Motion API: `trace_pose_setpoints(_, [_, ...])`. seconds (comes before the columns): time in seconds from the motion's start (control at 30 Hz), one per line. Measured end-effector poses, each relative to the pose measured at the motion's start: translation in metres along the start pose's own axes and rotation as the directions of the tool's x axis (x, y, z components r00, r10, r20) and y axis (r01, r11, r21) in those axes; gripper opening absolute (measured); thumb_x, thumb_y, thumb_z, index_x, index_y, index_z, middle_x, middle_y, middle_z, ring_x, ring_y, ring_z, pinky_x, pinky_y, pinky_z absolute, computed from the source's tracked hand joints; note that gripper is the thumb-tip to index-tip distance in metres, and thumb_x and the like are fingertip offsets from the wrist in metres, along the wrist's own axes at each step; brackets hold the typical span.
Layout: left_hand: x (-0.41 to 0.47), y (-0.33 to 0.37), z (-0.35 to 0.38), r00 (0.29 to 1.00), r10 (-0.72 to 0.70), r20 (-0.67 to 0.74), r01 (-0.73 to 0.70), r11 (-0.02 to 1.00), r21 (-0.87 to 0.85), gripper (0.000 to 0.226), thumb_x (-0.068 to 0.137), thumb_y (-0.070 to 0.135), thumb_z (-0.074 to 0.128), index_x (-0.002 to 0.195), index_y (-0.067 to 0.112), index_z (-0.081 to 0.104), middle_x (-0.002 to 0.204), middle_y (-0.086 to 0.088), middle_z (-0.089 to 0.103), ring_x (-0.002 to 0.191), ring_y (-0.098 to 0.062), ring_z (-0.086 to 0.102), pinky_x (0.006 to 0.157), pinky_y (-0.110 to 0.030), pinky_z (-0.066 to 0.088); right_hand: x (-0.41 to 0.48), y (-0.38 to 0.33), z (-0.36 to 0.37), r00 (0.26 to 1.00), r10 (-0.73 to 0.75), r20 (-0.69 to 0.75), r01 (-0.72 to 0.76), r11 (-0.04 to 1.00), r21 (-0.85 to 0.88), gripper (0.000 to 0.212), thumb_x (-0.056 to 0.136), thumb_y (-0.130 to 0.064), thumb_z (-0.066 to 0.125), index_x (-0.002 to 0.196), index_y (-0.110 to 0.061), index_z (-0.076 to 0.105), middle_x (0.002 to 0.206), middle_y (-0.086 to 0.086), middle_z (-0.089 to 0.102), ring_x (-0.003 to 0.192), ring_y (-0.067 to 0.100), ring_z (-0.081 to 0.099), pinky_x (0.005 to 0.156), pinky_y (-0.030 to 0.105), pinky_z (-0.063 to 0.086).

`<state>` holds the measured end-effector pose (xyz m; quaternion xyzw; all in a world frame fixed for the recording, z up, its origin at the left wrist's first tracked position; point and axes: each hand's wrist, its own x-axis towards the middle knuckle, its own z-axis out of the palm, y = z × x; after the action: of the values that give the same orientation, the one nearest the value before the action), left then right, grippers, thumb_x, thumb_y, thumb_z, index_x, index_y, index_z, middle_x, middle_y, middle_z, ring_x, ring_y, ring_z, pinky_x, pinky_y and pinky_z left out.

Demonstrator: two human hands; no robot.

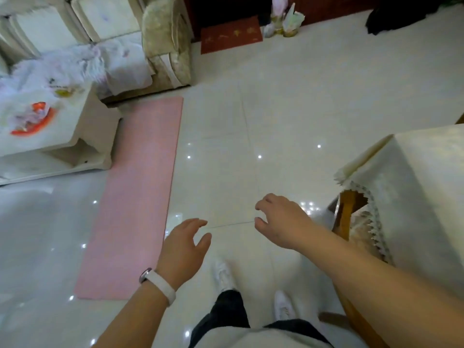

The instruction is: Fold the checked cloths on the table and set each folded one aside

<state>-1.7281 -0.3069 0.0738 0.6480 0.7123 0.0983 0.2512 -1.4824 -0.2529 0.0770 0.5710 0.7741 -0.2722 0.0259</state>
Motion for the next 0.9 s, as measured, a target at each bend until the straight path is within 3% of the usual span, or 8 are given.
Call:
trace_pose_setpoints(0.2, [0.089, -0.037, -0.019, 0.997, 0.075, 0.023, -0.075, 0.997, -0.01, 0.035, 0.092, 0.031, 0.06, 0.125, 0.021, 0.062, 0.132, 0.003, 0.059, 0.124, -0.016, 0.051, 0.104, -0.029, 0.035, 0.066, -0.022, -0.008, 0.993, 0.118, 0.006, -0.118, 0.993, -0.03, 0.044, 0.096, -0.042, 0.04, 0.133, -0.021, 0.051, 0.134, 0.002, 0.048, 0.117, 0.024, 0.049, 0.096, 0.039, 0.043])
trace_pose_setpoints(0.43, [0.219, -0.083, -0.076, 0.984, 0.167, 0.061, -0.166, 0.986, -0.028, 0.033, 0.092, 0.03, 0.061, 0.122, 0.017, 0.064, 0.127, -0.001, 0.062, 0.119, -0.022, 0.055, 0.101, -0.035, 0.041, 0.151, -0.07, -0.048, 0.975, 0.213, -0.063, -0.216, 0.975, -0.048, 0.042, 0.097, -0.043, 0.04, 0.132, -0.023, 0.051, 0.133, -0.001, 0.049, 0.116, 0.022, 0.05, 0.094, 0.037, 0.043])
trace_pose_setpoints(0.63, [0.298, -0.062, -0.11, 0.956, 0.292, 0.035, -0.29, 0.956, -0.055, 0.034, 0.092, 0.03, 0.059, 0.124, 0.018, 0.062, 0.129, 0.001, 0.06, 0.121, -0.02, 0.053, 0.104, -0.034, 0.039, 0.189, -0.067, -0.087, 0.944, 0.28, -0.174, -0.288, 0.958, -0.021, 0.044, 0.096, -0.044, 0.042, 0.134, -0.024, 0.05, 0.135, -0.003, 0.048, 0.119, 0.021, 0.049, 0.096, 0.036, 0.042])
trace_pose_setpoints(0.9, [0.373, -0.004, -0.092, 0.899, 0.402, 0.173, -0.409, 0.913, 0.002, 0.04, 0.093, 0.034, 0.058, 0.131, 0.021, 0.057, 0.136, 0.004, 0.054, 0.126, -0.016, 0.048, 0.105, -0.028, 0.033, 0.235, -0.004, -0.11, 0.898, 0.406, -0.166, -0.392, 0.913, 0.11, 0.043, 0.098, -0.043, 0.042, 0.136, -0.024, 0.049, 0.138, -0.003, 0.047, 0.121, 0.021, 0.048, 0.095, 0.034, 0.041])
